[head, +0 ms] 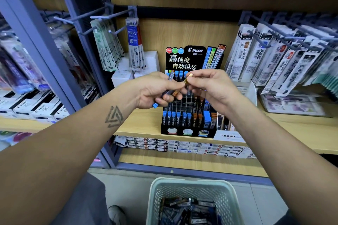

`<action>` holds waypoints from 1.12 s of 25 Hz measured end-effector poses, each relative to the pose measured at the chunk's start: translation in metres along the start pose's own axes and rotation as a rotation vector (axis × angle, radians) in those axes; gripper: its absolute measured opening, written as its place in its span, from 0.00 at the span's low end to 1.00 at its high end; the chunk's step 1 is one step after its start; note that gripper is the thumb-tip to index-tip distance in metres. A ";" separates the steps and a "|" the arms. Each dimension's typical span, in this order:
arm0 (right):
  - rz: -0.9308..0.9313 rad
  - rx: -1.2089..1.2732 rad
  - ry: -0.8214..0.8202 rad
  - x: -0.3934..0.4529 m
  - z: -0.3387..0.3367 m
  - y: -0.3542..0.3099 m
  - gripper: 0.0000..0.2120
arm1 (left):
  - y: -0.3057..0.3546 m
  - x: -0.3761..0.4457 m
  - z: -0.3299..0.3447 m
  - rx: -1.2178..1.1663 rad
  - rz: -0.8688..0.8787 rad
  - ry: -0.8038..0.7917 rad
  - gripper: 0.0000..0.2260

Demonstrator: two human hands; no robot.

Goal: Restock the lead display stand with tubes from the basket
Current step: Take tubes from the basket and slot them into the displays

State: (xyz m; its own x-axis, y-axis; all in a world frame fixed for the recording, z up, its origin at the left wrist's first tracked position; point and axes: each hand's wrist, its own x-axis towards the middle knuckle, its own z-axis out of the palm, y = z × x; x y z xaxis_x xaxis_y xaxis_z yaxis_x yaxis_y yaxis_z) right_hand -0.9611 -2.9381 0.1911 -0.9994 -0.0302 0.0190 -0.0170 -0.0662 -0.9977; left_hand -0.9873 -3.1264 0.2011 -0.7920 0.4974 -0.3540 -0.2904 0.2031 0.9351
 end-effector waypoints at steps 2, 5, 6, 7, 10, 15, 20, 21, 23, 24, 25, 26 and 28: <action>0.011 -0.014 0.042 -0.001 -0.014 -0.001 0.08 | 0.001 0.003 0.003 0.002 -0.005 0.013 0.09; -0.002 -0.053 0.040 -0.003 -0.028 -0.001 0.10 | 0.000 0.006 0.006 0.024 -0.002 0.023 0.08; -0.007 -0.047 0.035 -0.005 -0.030 -0.001 0.10 | 0.000 0.006 0.006 0.035 -0.004 0.021 0.08; -0.011 -0.036 0.034 -0.006 -0.032 -0.001 0.09 | 0.000 0.007 0.007 0.048 -0.011 0.012 0.08; -0.007 0.026 0.029 -0.008 -0.036 0.000 0.10 | 0.000 0.009 0.013 0.078 -0.028 -0.016 0.06; -0.050 -0.290 0.077 -0.006 -0.042 -0.001 0.07 | 0.001 0.014 0.013 -0.008 0.042 0.129 0.01; -0.107 -0.521 -0.019 -0.008 -0.033 -0.004 0.03 | 0.001 0.016 0.012 0.071 0.167 0.226 0.05; -0.097 -0.516 -0.047 -0.009 -0.032 -0.005 0.05 | 0.001 0.015 0.015 0.112 0.197 0.230 0.05; -0.097 -0.503 -0.089 -0.010 -0.030 -0.007 0.10 | 0.003 0.014 0.020 0.179 0.264 0.226 0.08; -0.099 -0.496 -0.105 -0.012 -0.029 -0.008 0.13 | 0.003 0.014 0.022 0.182 0.294 0.223 0.10; -0.100 -0.489 -0.124 -0.012 -0.028 -0.008 0.16 | 0.004 0.015 0.025 0.165 0.312 0.222 0.12; -0.104 -0.479 -0.144 -0.013 -0.027 -0.008 0.19 | 0.004 0.016 0.026 0.135 0.317 0.220 0.14; -0.119 -0.446 -0.133 -0.011 -0.029 -0.007 0.21 | 0.004 0.019 0.029 0.057 0.287 0.227 0.14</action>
State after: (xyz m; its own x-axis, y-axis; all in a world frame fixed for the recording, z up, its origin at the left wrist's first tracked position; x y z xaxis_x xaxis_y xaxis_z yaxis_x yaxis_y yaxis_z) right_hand -0.9508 -2.9085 0.1964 -0.9774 -0.1781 0.1141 -0.1722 0.3561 -0.9184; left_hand -0.9880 -3.0920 0.1979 -0.9375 0.3428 -0.0590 -0.0141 0.1319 0.9912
